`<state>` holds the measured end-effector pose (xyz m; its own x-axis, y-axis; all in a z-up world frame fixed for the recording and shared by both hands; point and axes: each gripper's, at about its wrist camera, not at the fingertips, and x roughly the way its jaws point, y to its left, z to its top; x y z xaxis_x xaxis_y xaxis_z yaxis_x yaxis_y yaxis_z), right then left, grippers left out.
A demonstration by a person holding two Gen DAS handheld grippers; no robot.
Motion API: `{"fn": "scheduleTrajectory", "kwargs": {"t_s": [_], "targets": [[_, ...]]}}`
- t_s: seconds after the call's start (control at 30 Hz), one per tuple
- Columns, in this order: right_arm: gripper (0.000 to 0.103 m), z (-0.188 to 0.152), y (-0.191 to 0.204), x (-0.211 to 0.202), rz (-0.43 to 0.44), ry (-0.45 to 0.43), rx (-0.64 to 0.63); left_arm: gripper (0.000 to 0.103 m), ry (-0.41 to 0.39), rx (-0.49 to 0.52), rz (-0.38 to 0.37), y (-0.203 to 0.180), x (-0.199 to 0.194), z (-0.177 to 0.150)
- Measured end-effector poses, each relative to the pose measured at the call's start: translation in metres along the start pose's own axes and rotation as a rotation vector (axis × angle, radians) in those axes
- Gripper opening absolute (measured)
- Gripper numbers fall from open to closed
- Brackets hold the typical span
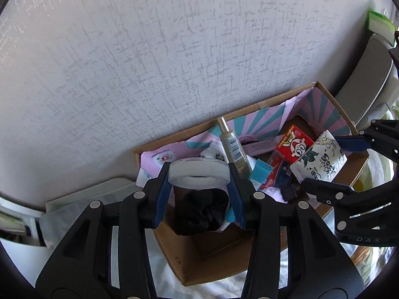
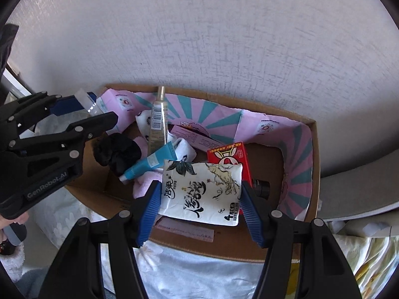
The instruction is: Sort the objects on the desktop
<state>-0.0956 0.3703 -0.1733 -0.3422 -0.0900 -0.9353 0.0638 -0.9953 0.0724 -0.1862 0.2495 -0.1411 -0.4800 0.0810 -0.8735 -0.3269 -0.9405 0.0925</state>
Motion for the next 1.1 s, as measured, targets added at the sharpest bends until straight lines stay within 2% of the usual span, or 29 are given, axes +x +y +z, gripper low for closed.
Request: {"fn": "scheduleTrajectory", "kwargs": {"t_s": [0.07,0.13,0.17,0.2,0.23,0.27,0.3,0.37,0.47,0.53,0.73,0.77,0.93,1.03,1.1], "targets": [[0.058,0.003,0.002,0.003,-0.010,0.012,-0.014,0.041,0.014,-0.008,0.002,0.001,0.002,0.002],[0.060,0.005,0.004,0.004,-0.025,0.003,-0.020,0.067,0.040,-0.036,0.033,0.004,0.005,0.006],[0.065,0.006,0.004,0.005,-0.023,0.003,-0.022,0.101,0.033,-0.048,0.028,0.005,0.002,0.009],[0.072,0.007,0.003,0.006,-0.014,0.010,-0.016,0.103,0.016,-0.052,0.019,0.006,-0.002,0.011],[0.088,0.008,0.001,0.007,-0.002,0.010,-0.003,0.103,-0.003,-0.050,0.010,0.006,-0.006,0.013],[0.099,0.008,0.000,0.004,0.012,-0.003,0.006,0.103,-0.001,-0.042,0.006,0.006,-0.009,0.016],[0.103,0.009,-0.002,0.000,0.025,-0.022,0.011,0.103,0.002,-0.034,0.000,0.006,-0.010,0.018],[0.103,0.010,-0.004,-0.005,0.024,-0.034,0.024,0.103,-0.023,-0.017,-0.026,0.004,-0.016,0.021],[0.103,0.011,-0.005,-0.016,-0.002,-0.042,0.030,0.103,-0.073,0.002,-0.013,0.003,-0.028,0.022],[0.103,0.011,-0.004,-0.024,-0.002,-0.061,0.032,0.103,-0.090,-0.005,-0.032,0.003,-0.034,0.022],[0.103,0.004,0.000,-0.051,0.027,-0.094,0.081,0.103,-0.046,-0.052,-0.182,0.015,-0.053,0.012],[0.103,0.003,0.003,-0.052,0.029,-0.094,0.083,0.103,-0.051,-0.058,-0.183,0.018,-0.059,0.009],[0.103,-0.008,0.021,-0.068,0.056,-0.072,0.101,0.103,-0.086,-0.081,-0.085,0.039,-0.092,-0.010],[0.103,-0.013,0.035,-0.074,0.048,-0.064,0.089,0.103,-0.070,-0.134,-0.103,0.058,-0.100,-0.027],[0.103,-0.015,0.049,-0.076,0.021,-0.048,0.054,0.103,-0.064,-0.168,-0.086,0.072,-0.103,-0.037]]}}
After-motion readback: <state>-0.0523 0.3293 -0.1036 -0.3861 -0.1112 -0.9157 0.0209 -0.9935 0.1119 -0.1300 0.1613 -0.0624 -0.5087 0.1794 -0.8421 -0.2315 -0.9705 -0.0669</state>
